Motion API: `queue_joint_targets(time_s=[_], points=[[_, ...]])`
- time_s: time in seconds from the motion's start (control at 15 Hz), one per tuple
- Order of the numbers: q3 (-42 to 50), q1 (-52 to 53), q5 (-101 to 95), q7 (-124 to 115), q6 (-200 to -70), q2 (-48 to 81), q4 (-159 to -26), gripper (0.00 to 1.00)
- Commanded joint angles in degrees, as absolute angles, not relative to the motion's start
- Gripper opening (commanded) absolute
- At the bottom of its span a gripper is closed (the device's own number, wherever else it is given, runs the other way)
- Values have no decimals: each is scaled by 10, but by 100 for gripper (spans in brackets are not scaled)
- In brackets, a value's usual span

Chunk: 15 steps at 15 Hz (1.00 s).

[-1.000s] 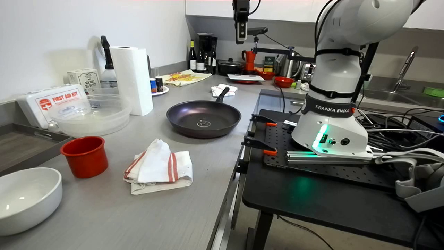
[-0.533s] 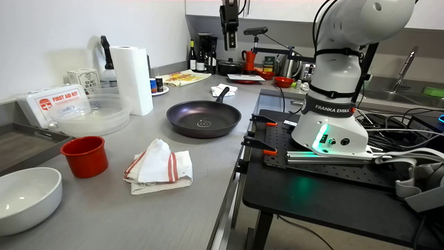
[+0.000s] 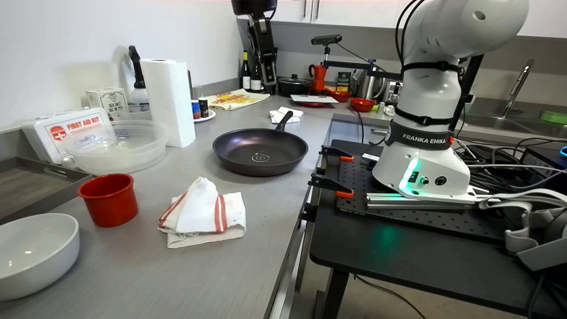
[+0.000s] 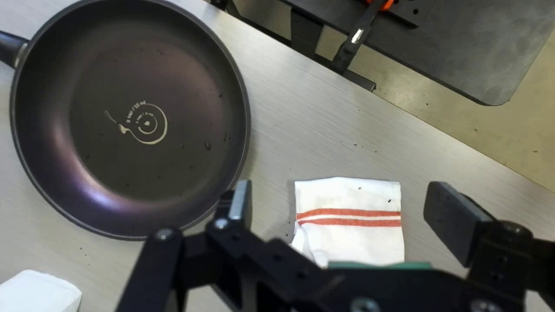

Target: Use the tea towel to wipe the pan

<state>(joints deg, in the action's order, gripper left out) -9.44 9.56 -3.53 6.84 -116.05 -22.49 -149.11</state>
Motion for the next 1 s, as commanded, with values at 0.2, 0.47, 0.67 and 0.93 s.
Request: queue_joint_targets(time_s=[0.2,0.47,0.67,0.93], points=[[-112,106,-120,114,-1166,-55,-1371,100],[-120,115,-153,152,-1180,22,-1316,100],[-123,118,-155,196,-1210,65,-1293,100],[-128,115,-149,270,-1250,109,-1272,100]])
